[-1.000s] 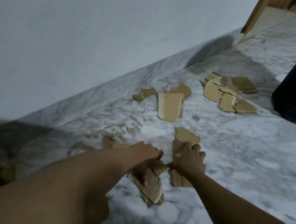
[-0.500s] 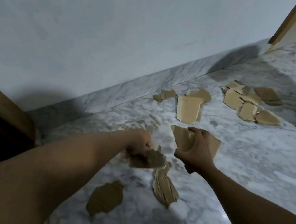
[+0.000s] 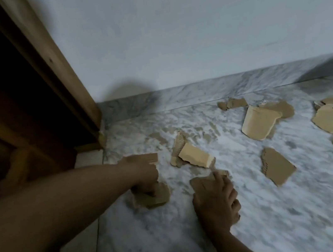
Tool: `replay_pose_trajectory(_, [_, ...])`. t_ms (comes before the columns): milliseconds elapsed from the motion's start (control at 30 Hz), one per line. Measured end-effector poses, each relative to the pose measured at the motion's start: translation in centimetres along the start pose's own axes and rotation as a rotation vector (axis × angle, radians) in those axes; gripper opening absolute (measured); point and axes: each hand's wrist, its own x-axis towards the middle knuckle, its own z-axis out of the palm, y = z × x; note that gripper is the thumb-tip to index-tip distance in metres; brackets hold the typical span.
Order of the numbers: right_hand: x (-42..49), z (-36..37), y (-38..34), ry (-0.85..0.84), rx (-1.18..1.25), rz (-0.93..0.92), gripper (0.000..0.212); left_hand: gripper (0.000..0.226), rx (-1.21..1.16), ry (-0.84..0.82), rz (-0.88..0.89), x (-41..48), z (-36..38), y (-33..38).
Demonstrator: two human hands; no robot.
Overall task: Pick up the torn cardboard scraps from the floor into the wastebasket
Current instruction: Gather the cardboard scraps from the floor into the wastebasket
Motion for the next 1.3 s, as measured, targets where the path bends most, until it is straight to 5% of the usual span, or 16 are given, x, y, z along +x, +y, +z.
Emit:
replay_pose_trajectory(133, [-0.4,0.3,-0.2,0.009,0.010,0.118,0.092,0.056,-0.160,-0.034,-0.149,1.3,1.9,2.9])
replay_pose_trajectory(267, [-0.3,-0.4,-1.1,0.051,0.059,0.213,0.080,0.058,-0.335,0.117,-0.254,2.3,4.8,3.6])
replay_pose_trajectory(400, [1.3,-0.6,-0.1,0.027,0.104,0.244,0.087,0.087,-0.530,0.106,-0.286,2.7,5.1,4.1])
replay_pose_trajectory(567, [3.4,-1.4,-1.2,-0.088,0.319,0.432,0.110,0.052,-0.657,0.177,-0.346,2.1,5.9,1.8])
replay_pose_trajectory(667, [4.4,-2.0,-0.8,-0.174,0.381,0.565,0.078,0.065,-0.669,0.328,-0.548,0.3,8.3,-2.3])
replay_pose_trajectory(767, [3.7,-3.1,-1.2,-0.266,0.359,0.355,0.029,0.089,-0.596,0.261,-0.632,-1.6,10.7,-7.4])
replay_pose_trajectory(933, [2.2,-3.3,-3.3,-0.508,0.156,-0.036,0.030,0.088,-0.753,0.126,-0.661,-2.3,11.9,-11.1])
replay_pose_trajectory(1067, [3.4,-2.5,-5.5,-0.401,0.020,-0.261,0.040,0.073,-0.733,0.135,-0.626,-1.4,11.9,-10.0])
replay_pose_trajectory(1200, [6.7,-2.6,-7.5,-0.230,-0.043,-0.271,0.067,0.075,-0.691,0.084,-0.548,-0.9,11.2,-9.7])
replay_pose_trajectory(1300, [9.7,-3.4,-6.8,-0.323,-0.113,-0.213,0.066,0.077,-0.699,0.084,-0.522,-1.4,9.2,-10.1])
